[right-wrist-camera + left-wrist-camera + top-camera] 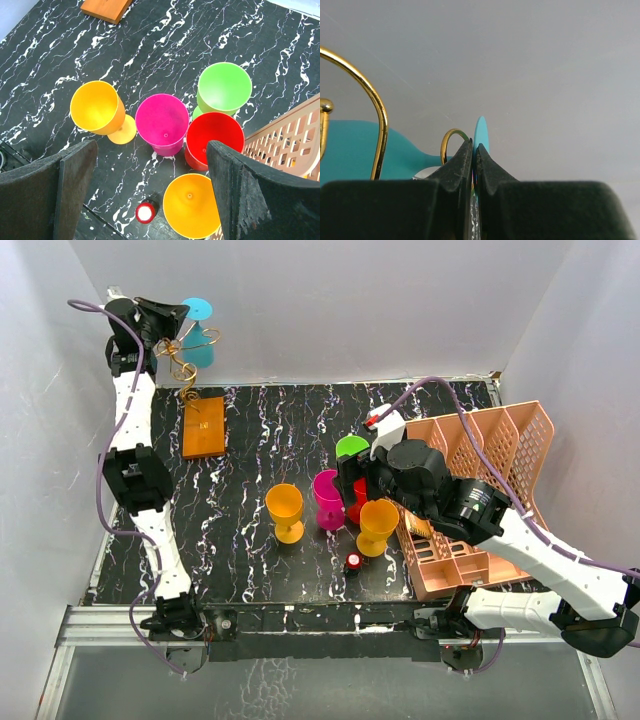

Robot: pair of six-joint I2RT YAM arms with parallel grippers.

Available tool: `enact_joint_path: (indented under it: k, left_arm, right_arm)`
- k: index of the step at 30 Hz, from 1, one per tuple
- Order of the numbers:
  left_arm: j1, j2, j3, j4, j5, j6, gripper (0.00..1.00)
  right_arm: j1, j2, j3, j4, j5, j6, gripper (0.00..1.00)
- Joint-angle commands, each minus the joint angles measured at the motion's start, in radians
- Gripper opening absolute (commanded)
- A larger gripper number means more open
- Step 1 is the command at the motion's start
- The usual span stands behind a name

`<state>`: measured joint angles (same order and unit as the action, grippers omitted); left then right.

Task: Take the wine glass off the wine glass rack

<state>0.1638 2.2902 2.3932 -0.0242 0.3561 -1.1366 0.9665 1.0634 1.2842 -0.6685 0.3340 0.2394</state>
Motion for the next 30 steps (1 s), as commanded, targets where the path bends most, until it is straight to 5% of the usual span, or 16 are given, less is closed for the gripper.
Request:
enact_joint_path:
  k: [1,15,30]
  left_arm:
    - [0.006,-0.138,-0.029,0.003,0.043,0.039,0.00]
    - [0.040,-0.157,-0.084,0.065,0.123,0.010,0.00]
    - [0.072,-0.066,0.033,0.099,0.152,-0.095,0.00]
  right_arm:
    - [-0.003,-0.014,0.014,0.061,-0.008,0.009,1.00]
    - [-0.003,0.006,0.022,0.062,-0.016,0.003,1.00]
    - [-0.003,0.025,0.031,0.062,-0.016,0.000,1.00]
